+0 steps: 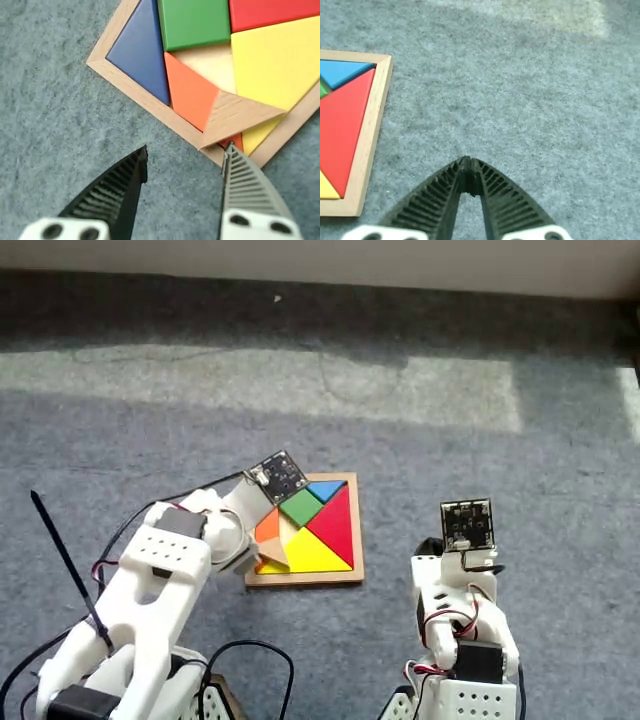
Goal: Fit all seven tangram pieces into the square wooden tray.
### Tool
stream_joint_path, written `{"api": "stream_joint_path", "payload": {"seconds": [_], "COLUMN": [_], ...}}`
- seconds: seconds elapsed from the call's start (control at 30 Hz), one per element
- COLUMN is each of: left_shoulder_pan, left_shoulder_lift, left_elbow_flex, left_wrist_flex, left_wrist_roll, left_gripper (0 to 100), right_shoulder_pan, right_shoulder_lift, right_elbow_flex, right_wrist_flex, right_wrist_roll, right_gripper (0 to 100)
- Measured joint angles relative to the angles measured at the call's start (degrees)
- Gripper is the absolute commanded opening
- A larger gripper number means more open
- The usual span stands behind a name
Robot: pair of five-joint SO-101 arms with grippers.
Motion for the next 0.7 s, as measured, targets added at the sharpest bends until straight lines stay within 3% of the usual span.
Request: {"api": "stream_joint_path", "payload": {"seconds": [0.27,0.7], "left_shoulder_pan": [2.4,3.3], "left_shoulder_lift": [-0.3,-0.2], "left_elbow_flex": [5.5,5.6], "left_wrist_flex": [-10.5,-11.4], "left_wrist_roll": [4.7,8.9], "left_gripper": [25,25], "right_shoulder_pan": [0.0,0.0], "right_shoulder_lift": [0.0,0.0], "right_elbow_flex": [0.0,0.0], "right_wrist_flex": [0.0,0.0], "right_wrist_roll": [0.0,0.0], "right_gripper": [1.2,1.2]}}
